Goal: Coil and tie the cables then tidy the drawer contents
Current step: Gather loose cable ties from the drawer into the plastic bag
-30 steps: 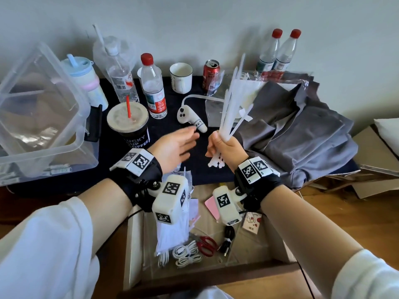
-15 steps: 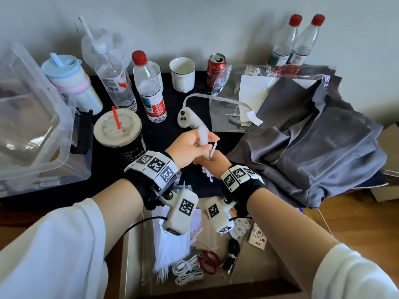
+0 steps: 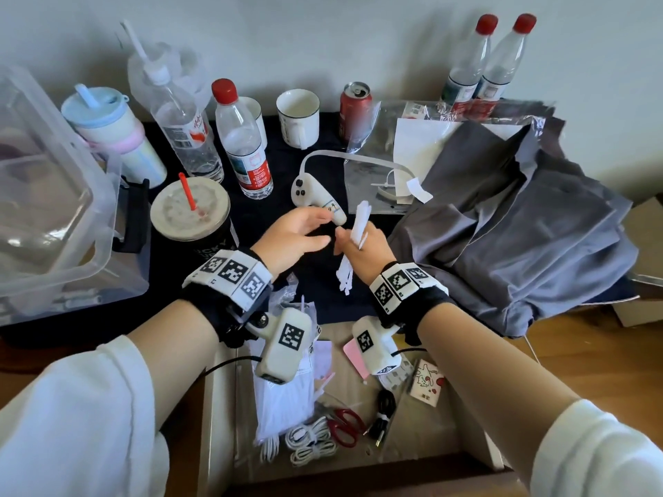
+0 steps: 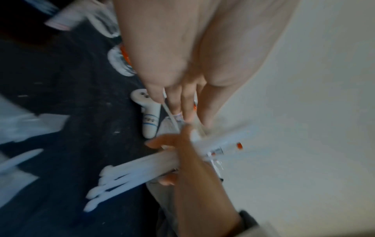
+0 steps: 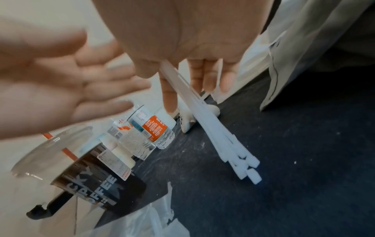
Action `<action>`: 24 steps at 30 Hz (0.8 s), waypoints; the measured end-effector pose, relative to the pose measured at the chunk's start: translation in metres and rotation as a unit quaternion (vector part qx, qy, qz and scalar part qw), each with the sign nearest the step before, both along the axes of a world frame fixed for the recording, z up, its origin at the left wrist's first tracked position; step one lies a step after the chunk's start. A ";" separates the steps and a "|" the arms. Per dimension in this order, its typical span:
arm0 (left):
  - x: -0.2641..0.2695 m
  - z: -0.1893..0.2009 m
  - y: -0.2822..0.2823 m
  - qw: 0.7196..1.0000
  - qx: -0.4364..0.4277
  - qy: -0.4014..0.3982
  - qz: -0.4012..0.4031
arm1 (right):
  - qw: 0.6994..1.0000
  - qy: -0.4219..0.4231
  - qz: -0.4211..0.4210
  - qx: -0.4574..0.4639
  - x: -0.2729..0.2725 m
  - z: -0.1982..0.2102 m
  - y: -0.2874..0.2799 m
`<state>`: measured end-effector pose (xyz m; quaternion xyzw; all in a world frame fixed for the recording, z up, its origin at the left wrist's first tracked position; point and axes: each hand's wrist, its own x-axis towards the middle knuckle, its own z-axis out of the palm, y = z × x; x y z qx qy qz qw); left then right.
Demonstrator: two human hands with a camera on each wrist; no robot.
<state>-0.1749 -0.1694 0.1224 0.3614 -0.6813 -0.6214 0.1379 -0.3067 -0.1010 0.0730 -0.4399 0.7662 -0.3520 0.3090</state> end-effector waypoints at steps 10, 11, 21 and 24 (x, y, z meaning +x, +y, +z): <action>0.084 -0.067 0.017 0.966 0.010 -0.148 0.210 | 0.999 -0.009 -0.006 0.035 0.004 -0.006 0.024; 0.087 -0.071 0.018 0.967 0.030 -0.144 0.207 | 0.999 -0.040 -0.024 0.008 0.006 -0.002 0.027; 0.107 -0.062 0.046 0.981 0.102 -0.056 0.158 | 0.971 -0.205 -0.058 -0.109 0.039 0.009 0.047; 0.115 -0.060 0.053 0.981 0.114 -0.025 0.153 | 0.966 -0.233 -0.048 -0.104 0.047 0.000 0.053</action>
